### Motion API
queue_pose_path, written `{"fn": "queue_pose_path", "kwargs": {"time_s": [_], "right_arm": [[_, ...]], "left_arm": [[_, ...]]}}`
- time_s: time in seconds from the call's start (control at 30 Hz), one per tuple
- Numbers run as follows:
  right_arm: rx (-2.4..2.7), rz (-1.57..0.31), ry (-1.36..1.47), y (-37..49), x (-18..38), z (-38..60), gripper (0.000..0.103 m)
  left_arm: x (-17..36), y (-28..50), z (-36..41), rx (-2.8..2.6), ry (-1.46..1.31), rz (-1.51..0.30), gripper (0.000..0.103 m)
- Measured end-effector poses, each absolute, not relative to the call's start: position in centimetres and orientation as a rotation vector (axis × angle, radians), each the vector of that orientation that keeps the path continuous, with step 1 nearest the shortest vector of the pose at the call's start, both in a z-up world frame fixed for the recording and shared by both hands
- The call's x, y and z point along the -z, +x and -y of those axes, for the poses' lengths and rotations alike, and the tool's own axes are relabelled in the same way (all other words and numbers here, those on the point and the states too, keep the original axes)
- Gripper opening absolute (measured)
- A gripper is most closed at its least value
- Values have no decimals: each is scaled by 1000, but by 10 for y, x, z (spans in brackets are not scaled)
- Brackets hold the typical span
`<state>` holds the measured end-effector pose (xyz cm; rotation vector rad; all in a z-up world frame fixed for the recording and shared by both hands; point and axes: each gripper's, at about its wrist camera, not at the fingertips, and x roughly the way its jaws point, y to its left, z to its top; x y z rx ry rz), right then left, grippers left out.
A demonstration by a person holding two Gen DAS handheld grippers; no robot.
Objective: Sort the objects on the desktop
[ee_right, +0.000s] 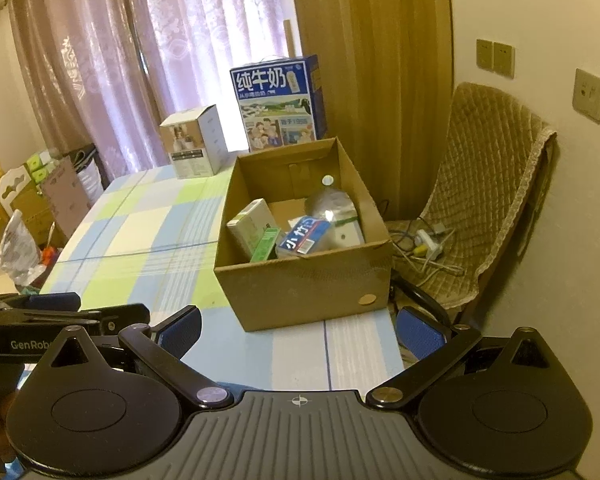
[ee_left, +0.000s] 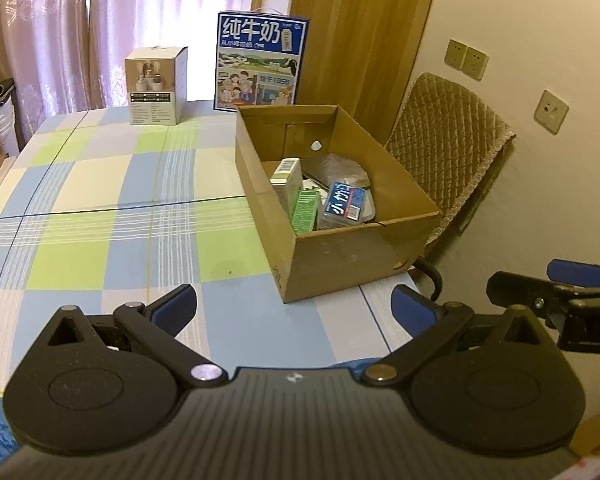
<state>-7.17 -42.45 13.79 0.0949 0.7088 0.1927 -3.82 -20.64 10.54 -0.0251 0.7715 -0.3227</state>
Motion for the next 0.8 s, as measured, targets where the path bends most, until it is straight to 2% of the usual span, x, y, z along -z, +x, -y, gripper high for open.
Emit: {"fn": "queue_pose_path", "kwargs": {"time_s": [0.8], "right_arm": [[-194,-710,77,-73,-138,421,101]], "left_arm": [[-100,-40,204,313,-35,-777,102]]}}
